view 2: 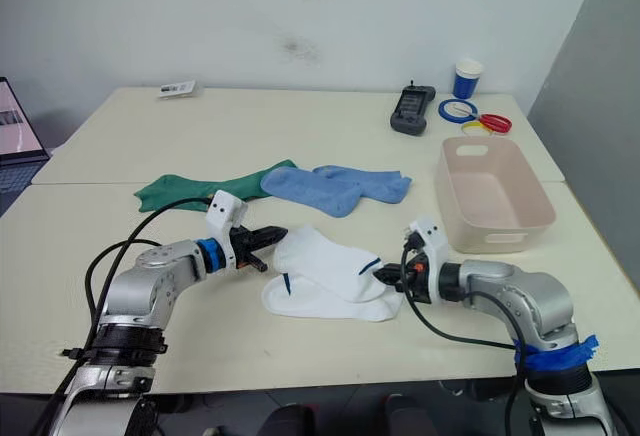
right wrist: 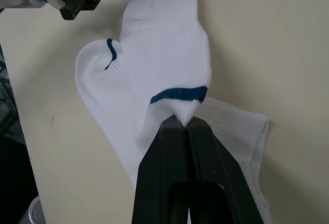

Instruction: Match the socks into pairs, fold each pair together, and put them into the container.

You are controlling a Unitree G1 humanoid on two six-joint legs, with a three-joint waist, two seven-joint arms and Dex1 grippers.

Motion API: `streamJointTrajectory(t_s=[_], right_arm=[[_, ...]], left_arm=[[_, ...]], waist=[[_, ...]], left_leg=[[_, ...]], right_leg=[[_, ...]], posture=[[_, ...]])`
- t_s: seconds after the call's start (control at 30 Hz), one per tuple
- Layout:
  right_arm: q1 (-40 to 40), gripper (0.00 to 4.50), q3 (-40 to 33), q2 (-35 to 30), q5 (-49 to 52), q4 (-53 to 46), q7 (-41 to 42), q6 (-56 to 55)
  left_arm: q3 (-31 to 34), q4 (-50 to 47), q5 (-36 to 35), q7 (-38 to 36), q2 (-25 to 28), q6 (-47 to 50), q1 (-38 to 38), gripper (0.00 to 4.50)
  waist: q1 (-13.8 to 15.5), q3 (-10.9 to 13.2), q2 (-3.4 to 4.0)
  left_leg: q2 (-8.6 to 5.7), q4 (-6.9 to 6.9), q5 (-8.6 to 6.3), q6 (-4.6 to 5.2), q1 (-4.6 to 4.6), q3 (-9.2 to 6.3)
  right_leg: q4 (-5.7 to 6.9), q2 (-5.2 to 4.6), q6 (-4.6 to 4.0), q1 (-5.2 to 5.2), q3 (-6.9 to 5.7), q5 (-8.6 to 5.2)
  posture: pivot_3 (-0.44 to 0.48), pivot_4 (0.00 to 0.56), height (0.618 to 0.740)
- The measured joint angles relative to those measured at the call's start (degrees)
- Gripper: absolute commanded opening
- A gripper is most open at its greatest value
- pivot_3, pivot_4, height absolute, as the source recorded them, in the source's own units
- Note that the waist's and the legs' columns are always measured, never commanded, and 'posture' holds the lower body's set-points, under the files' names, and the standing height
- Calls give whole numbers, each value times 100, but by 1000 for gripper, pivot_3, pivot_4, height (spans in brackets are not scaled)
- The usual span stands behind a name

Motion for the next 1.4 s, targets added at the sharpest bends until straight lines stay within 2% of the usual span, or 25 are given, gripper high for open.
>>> streamJointTrajectory(t_s=[0.27,0.37,0.53,0.77,0.9,1.1,1.27,1.4], right_arm=[[-756,0,126,-695,167,892,962,-81],[-978,0,267,-850,-7,1343,1268,-308],[-1603,0,681,-882,-248,2294,1964,-634],[-2570,0,938,-801,-517,3740,2950,-986],[-2888,0,1059,-745,-780,4212,3364,-1271],[-2853,0,895,-764,-655,3833,3626,-1089],[-2465,0,430,-997,-7,2694,3632,-360],[-2052,0,6,-1063,651,1674,3342,401]], left_arm=[[482,-1791,-828,599,12,1235,578,17],[541,-2110,-967,894,-71,1546,844,17],[900,-3024,-1466,1772,-630,2331,1352,17],[1639,-3926,-2402,2877,-1388,3407,1585,17],[1730,-4027,-2633,3039,-1202,3507,1535,17],[1931,-4009,-3375,2802,-703,3568,1367,17],[2021,-3964,-4033,2617,-315,3602,1549,17],[2201,-3777,-4868,2579,48,3669,1603,17]], waist=[[7,1,0],[4,1,-1],[5,3,-2],[6,3,-2],[9,3,-2],[7,4,0],[19,5,1],[12,5,1]], left_leg=[[-6,0,0,1,0,3],[-4,0,-1,1,0,1],[-1,1,0,1,1,-4],[-5,2,0,1,1,-2],[-3,2,0,1,3,-8],[-5,2,0,0,1,-2],[-4,1,0,0,1,-9],[-5,1,0,0,4,-7]], right_leg=[[-5,0,0,2,3,0],[-6,-1,0,2,2,0],[-3,0,0,2,1,0],[-4,-1,-1,4,2,0],[-2,1,-1,5,-2,0],[-5,-8,-1,4,5,0],[-5,-11,-2,4,-3,-1],[-5,-12,-2,6,-1,-1]], posture=[[0,150,740],[0,150,740],[0,150,740],[0,150,740],[0,150,740],[0,150,740],[0,150,740],[0,150,740]])
